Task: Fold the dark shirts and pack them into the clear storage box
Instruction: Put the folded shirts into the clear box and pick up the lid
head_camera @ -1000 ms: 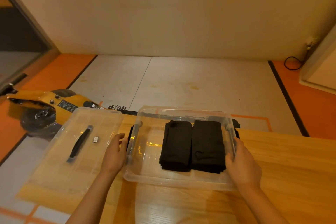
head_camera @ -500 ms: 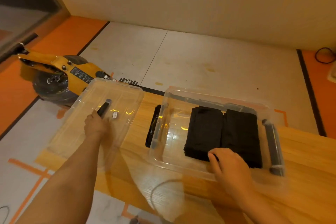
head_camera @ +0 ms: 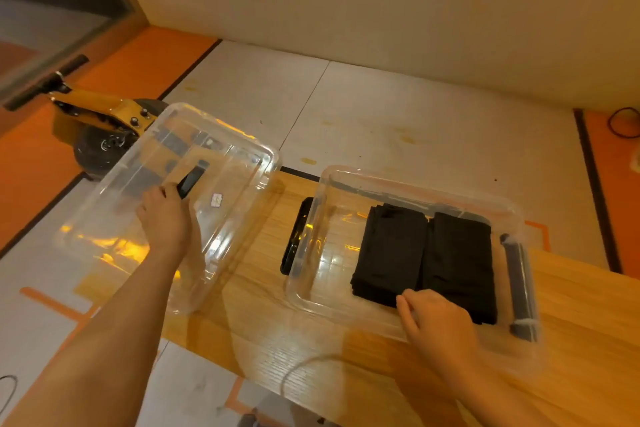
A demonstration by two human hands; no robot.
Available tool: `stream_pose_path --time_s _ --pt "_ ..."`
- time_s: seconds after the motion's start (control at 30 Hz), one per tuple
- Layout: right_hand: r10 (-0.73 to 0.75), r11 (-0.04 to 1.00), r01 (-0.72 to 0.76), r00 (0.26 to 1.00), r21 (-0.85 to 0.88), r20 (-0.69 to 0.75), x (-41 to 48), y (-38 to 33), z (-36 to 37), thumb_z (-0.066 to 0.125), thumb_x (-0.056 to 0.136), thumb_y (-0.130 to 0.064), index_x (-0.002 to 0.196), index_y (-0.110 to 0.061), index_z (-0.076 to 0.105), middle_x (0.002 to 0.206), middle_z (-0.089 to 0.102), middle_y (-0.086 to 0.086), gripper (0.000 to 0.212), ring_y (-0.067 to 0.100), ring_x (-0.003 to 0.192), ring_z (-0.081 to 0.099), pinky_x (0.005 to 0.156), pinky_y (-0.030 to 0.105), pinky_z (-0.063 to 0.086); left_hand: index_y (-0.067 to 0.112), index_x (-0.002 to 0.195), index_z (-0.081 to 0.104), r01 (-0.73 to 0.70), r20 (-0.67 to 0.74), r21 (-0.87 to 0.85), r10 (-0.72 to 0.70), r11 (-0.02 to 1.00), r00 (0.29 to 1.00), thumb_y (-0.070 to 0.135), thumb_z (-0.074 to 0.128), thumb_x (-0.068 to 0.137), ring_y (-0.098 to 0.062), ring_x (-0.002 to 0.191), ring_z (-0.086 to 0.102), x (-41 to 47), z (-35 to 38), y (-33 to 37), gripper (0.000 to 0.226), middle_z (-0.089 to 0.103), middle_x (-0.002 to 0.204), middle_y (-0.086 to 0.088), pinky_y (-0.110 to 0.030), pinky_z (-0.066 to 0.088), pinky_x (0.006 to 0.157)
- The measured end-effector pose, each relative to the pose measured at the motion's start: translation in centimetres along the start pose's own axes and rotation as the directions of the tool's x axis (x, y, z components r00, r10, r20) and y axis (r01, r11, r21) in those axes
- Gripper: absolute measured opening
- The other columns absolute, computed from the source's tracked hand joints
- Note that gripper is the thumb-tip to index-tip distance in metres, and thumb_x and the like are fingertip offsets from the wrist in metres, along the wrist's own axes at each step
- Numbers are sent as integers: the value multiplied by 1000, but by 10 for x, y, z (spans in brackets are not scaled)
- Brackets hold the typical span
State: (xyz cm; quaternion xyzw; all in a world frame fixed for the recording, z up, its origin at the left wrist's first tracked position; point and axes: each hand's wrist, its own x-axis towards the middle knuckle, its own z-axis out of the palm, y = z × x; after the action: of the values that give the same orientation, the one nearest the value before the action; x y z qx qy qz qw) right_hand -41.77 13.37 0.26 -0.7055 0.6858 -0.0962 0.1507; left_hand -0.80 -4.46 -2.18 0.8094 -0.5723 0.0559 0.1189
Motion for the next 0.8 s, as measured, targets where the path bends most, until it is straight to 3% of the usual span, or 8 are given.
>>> stream_pose_path --time_s 0.1,0.17,0.3,0.4,0.5,0.63,0.7,0.8 --pt "-87 996 89 988 14 -128 -3 5 4 22 100 -53 66 -32 57 53 48 -14 53 1 45 46 41 13 37 -7 117 53 -134 -118 -38 129 990 985 7 57 93 -45 96 47 7 -41 28 28 52 106 -29 -50 39 74" --pt "-115 993 115 985 -2 -130 -6 9 1 33 99 -49 72 -32 62 58 53 -14 44 2 51 50 46 15 42 -4 118 53 -235 -180 -87 217 968 960 9 56 95 -42 95 47 8 -68 52 27 52 106 -26 -45 37 70" --pt "196 975 -177 969 135 -150 -2 37 -38 48 98 -35 86 -32 60 72 56 -14 18 1 65 53 52 15 35 1 126 53 -464 -239 -150 423 873 874 11 57 95 -35 92 46 -9 -107 107 33 52 106 -21 -35 35 69" --pt "360 920 -278 878 275 -316 0 68 -69 48 98 -30 95 -25 63 77 60 -9 16 2 65 52 49 19 34 5 129 53 -591 -171 -213 566 778 807 11 60 93 -32 96 49 -37 -119 157 37 53 108 -17 -37 43 72" --pt "385 856 -224 878 467 -285 -2 82 -90 45 99 -27 107 -26 62 89 63 -11 18 4 81 58 61 20 43 19 127 56 -575 -34 -417 620 704 784 20 53 96 -19 96 43 -69 -117 206 31 50 108 -3 -31 37 77" --pt "527 651 -215 818 728 -230 -15 94 -97 39 102 -29 115 -26 58 101 61 -12 23 9 97 58 74 23 48 22 105 61 -647 42 -475 750 596 660 25 49 98 -15 90 43 -119 -99 245 15 51 96 5 -22 30 69" --pt "575 621 -297 801 726 -165 -22 100 -87 42 101 -32 125 -20 56 117 61 -2 31 16 107 57 78 24 48 22 91 58 -651 38 -531 783 542 621 32 48 97 -14 89 45 -141 -91 251 15 50 91 8 -20 35 73" --pt "583 677 -383 800 628 -140 -30 106 -66 50 98 -32 134 -20 51 134 53 1 39 20 121 52 91 32 47 21 109 59 -715 64 -514 852 474 519 37 41 98 -15 102 43 -165 -68 255 27 50 105 5 -24 36 86"
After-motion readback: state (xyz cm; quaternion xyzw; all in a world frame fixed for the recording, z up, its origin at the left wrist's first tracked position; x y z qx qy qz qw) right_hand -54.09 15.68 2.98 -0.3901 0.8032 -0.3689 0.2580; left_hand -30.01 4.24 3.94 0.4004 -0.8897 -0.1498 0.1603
